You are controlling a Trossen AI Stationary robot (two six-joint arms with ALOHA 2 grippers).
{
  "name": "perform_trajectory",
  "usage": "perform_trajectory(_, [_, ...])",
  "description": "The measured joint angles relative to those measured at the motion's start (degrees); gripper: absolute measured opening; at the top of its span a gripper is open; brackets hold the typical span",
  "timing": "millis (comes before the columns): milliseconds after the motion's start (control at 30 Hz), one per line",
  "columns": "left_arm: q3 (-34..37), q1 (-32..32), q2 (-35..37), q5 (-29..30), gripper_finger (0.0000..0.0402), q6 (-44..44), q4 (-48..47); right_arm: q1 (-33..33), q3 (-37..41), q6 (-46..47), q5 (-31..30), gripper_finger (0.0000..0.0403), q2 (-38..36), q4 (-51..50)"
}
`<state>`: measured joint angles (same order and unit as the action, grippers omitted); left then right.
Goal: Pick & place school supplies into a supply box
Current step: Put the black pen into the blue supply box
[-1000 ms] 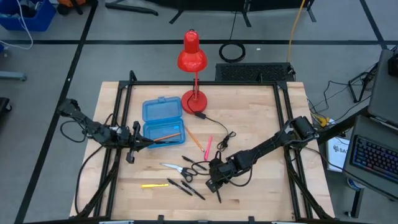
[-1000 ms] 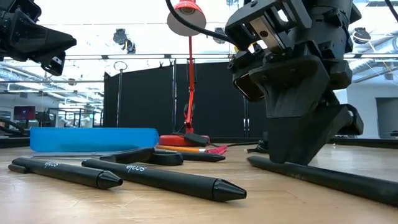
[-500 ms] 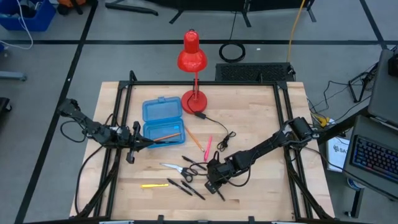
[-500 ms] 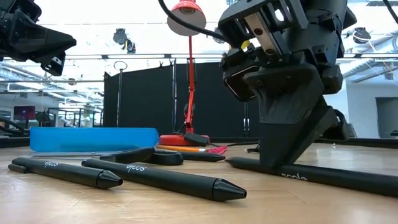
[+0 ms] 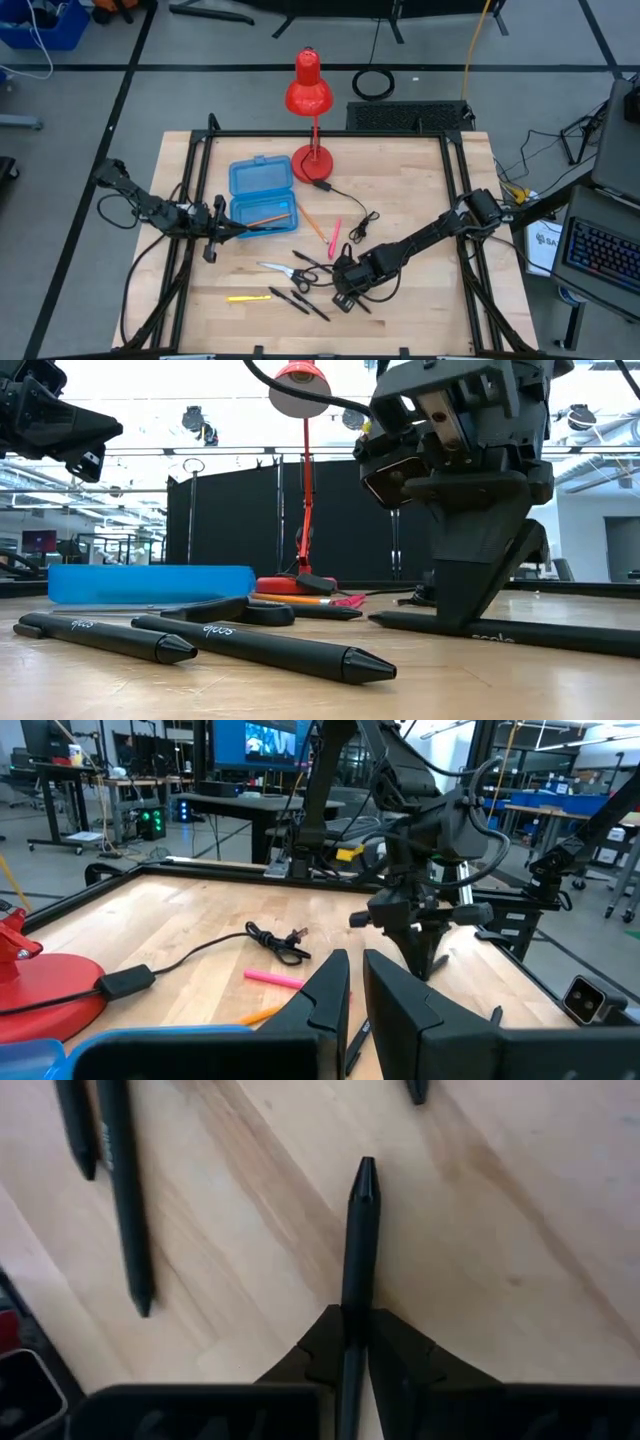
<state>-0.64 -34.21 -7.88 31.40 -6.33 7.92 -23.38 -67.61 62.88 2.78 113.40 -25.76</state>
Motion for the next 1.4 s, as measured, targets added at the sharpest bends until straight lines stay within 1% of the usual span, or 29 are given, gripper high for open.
perform_trajectory(133, [0.0,-0.01,0.0,0.01,0.0037,-0.03,-0.27,0.03,-0.03,-1.13,-0.48,0.0023,-0.06,-1.74])
perform_trajectory(400, [0.0,0.0,0.0,0.02,0.0037,-0.11,-0.43,0.12,-0.04,-0.65,-2.9,0.0023,-0.39,-10.08])
perform_trajectory(467, [0.0,0.0,0.0,0.04,0.0037,-0.15,-0.43,0.13,-0.02,-1.05,-2.88,0.0024,-0.39,-9.53])
perform_trajectory(600, [0.0,0.0,0.0,0.1,0.0037,-0.14,-0.43,0.11,0.17,-2.81,-2.72,0.003,-0.36,-5.03])
perform_trajectory(733, [0.0,0.0,0.0,0.13,0.0037,-0.13,-0.43,0.14,0.11,-2.23,-4.12,0.0011,-0.31,-6.38])
perform_trajectory(1000, [0.0,-0.01,0.0,0.11,0.0037,-0.13,-0.5,0.24,0.11,-3.62,-4.58,0.0009,-0.67,-5.21])
perform_trajectory(1167, [0.0,-0.01,0.0,0.11,0.0037,-0.15,-0.89,0.36,0.11,-5.07,-6.72,0.0008,-2.55,-3.64])
perform_trajectory(1333, [0.0,0.01,0.0,0.11,0.0037,-0.17,-0.95,0.68,0.11,-7.37,-10.92,0.0003,-4.86,-1.7])
perform_trajectory(1400, [0.0,-0.01,0.0,0.11,0.0037,-0.17,-0.95,1.18,0.26,-8.43,-12.07,0.0006,-5.15,-1.04])
